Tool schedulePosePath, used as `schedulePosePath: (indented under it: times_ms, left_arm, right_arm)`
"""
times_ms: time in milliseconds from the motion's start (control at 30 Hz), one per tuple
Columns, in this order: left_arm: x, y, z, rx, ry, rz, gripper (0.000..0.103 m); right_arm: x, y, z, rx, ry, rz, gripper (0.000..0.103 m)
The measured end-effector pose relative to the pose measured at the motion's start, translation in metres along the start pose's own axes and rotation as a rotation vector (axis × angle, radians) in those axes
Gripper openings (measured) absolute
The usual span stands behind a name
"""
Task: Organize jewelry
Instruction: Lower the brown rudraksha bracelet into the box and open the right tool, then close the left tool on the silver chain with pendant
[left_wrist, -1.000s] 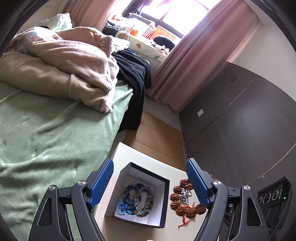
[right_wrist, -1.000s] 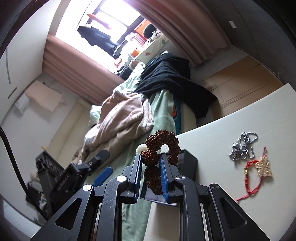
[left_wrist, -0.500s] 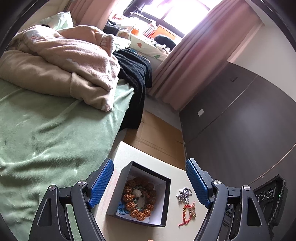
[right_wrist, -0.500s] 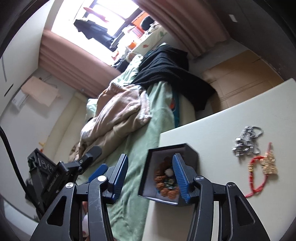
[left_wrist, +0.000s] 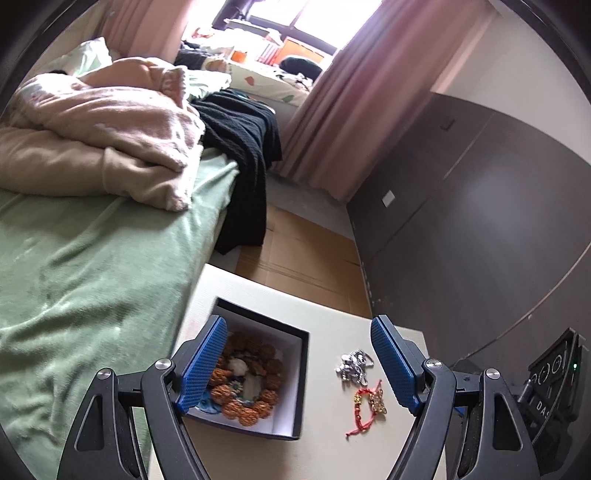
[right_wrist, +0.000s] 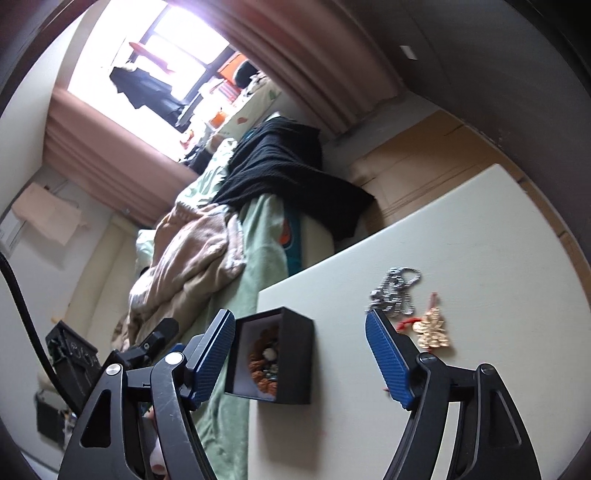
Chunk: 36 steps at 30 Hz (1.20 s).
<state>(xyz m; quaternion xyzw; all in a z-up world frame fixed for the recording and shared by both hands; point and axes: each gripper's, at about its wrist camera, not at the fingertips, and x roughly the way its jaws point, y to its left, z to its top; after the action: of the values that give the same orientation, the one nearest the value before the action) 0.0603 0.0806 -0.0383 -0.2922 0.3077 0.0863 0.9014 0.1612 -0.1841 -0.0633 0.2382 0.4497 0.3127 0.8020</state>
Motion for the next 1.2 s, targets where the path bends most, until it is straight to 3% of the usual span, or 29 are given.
schedulePosePath:
  times_ms: [333,500,633,900,1200]
  left_arm:
    - [0.019,-0.045,-0.013,0.135,0.065,0.012,0.081]
    - [0.035,-0.073,-0.018,0.221,0.134,0.032,0.081]
    - [0.051,-0.088,-0.027,0.267,0.187,0.047,0.07]
    - [0.095,-0.107,-0.037,0.317,0.3,0.094,0.066]
    - [0.144,-0.119,-0.049,0.362,0.383,0.182,0.057]
  right_arm:
    - [-0.015,-0.038,0.01,0.086,0.008,-0.088,0.074]
    - [-0.023,-0.063,0.017,0.152,0.015,-0.104,0.074]
    - [-0.032,-0.083,0.022,0.197,0.026,-0.136,0.074]
    - [-0.041,-0.097,0.025,0.185,0.049,-0.208,0.074]
    - [-0.058,-0.107,0.032,0.212,0.025,-0.221,0.074]
